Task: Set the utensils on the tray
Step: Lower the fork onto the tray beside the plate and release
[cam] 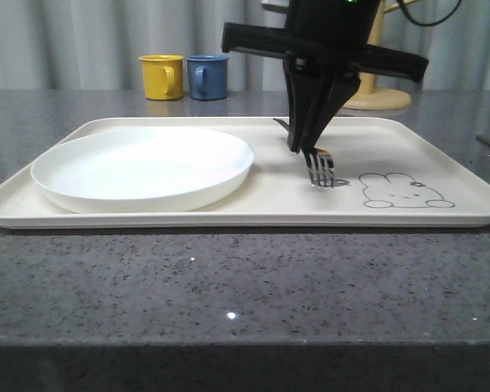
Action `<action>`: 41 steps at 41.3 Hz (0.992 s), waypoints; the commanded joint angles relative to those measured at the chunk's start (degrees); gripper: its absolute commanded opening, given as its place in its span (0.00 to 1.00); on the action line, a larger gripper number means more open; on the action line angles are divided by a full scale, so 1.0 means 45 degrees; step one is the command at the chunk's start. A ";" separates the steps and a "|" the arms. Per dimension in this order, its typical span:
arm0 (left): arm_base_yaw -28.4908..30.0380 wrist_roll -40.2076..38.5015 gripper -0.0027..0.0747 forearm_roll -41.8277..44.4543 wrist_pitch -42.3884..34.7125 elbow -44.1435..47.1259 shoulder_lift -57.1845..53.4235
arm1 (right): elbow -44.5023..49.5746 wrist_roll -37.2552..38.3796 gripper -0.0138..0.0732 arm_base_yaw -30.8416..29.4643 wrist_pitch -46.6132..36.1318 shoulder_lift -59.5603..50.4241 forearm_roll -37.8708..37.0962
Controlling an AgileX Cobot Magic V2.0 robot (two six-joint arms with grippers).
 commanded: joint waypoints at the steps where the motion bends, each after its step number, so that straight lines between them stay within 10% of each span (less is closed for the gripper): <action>1: -0.0098 -0.0120 0.51 -0.0096 -0.0955 -0.0334 0.0021 | -0.0458 0.0489 0.13 -0.0024 -0.0686 -0.0424 -0.0079; 9: -0.0098 -0.0120 0.51 -0.0096 -0.0955 -0.0334 0.0021 | -0.0458 0.0518 0.16 -0.0024 -0.0642 -0.0163 -0.0090; 24: -0.0098 -0.0120 0.51 -0.0096 -0.0955 -0.0334 0.0021 | -0.0458 0.0727 0.53 -0.0024 -0.0568 0.0006 -0.0127; 41: -0.0098 -0.0120 0.51 -0.0096 -0.0955 -0.0334 0.0021 | -0.0316 -0.1080 0.54 -0.0099 0.1748 -0.2669 -0.3583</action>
